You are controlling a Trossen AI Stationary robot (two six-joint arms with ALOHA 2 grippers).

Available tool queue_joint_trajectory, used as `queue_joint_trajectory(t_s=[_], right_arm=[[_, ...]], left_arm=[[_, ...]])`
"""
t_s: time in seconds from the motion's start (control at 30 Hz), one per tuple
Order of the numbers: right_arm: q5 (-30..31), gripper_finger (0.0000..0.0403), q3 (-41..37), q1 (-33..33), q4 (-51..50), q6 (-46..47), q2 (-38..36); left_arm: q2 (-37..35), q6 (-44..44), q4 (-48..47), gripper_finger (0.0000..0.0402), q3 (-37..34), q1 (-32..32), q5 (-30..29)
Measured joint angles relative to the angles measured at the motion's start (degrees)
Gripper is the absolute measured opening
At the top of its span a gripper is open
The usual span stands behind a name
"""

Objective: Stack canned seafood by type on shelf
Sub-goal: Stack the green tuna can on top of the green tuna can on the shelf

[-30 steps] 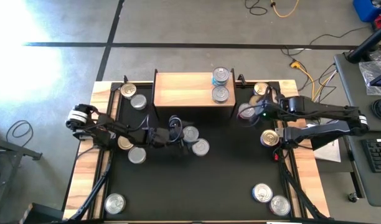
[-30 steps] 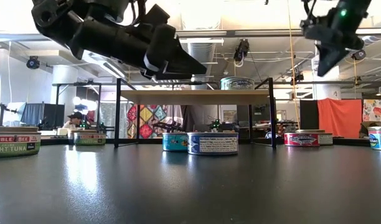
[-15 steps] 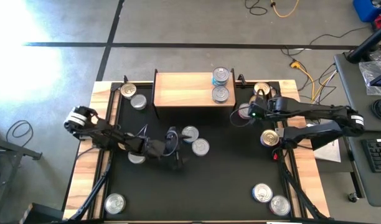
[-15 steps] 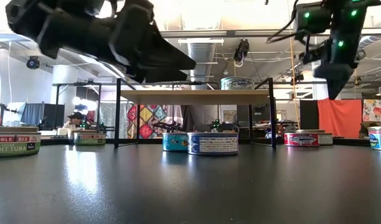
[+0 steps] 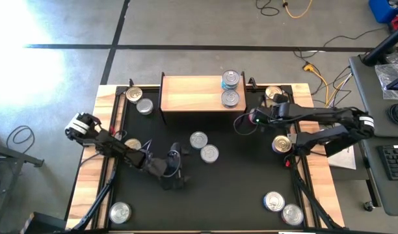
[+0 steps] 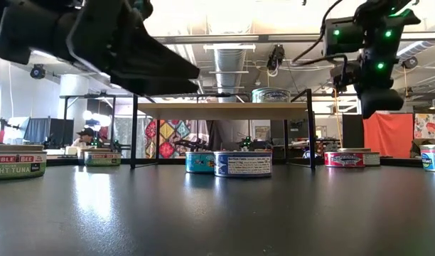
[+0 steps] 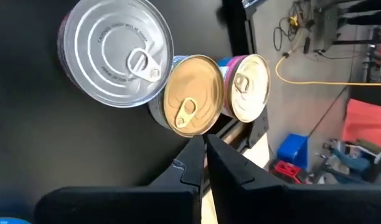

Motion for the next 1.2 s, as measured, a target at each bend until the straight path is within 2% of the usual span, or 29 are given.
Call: queue_joint_trajectory(t_s=[0.17,0.37,0.53,0.6,0.77,0.9,0.97,1.1,1.2], right_arm=[[0.1,0.0013,-3.7,-1.7,3.5,-3.1,0.7],[0.2,0.0013,-12.8,-4.9,17.0,-13.2,-0.1],[8.1,0.0013,-15.1,-7.4,20.7,-18.3,-1.0],[8.7,0.0013,-15.4,-8.7,22.9,-19.3,-1.6],[2.7,0.0013,-17.1,-13.1,31.3,-23.4,-2.0],[2.4,0.0013,-17.9,-16.5,35.8,-25.6,-1.8],[1.1,0.0013,-18.0,-17.8,37.2,-26.0,-1.8],[-6.3,0.0013,-18.0,-20.6,38.5,-26.1,-1.8],[-7.9,0.0013,-18.1,-22.3,38.3,-25.5,-1.8]], left_arm=[[0.0,-2.1,-0.1,0.0400,-1.6,-0.1,-2.0],[0.0,-3.0,-0.1,0.0400,-2.2,-0.5,-4.1],[0.0,-3.0,-0.2,0.0400,-2.2,-0.6,-4.3],[0.0,-2.5,-0.2,0.0400,-2.2,-0.6,-4.6],[0.0,-2.1,-0.1,0.0400,-2.2,-0.6,-5.0],[0.0,-2.4,-0.1,0.0400,-2.2,-0.9,-5.8],[0.0,-2.6,-0.1,0.0400,-2.2,-0.9,-5.8],[0.0,-2.6,0.1,0.0400,-2.2,-0.9,-5.9],[0.0,-3.0,0.1,0.0400,-2.2,-0.9,-5.9]])
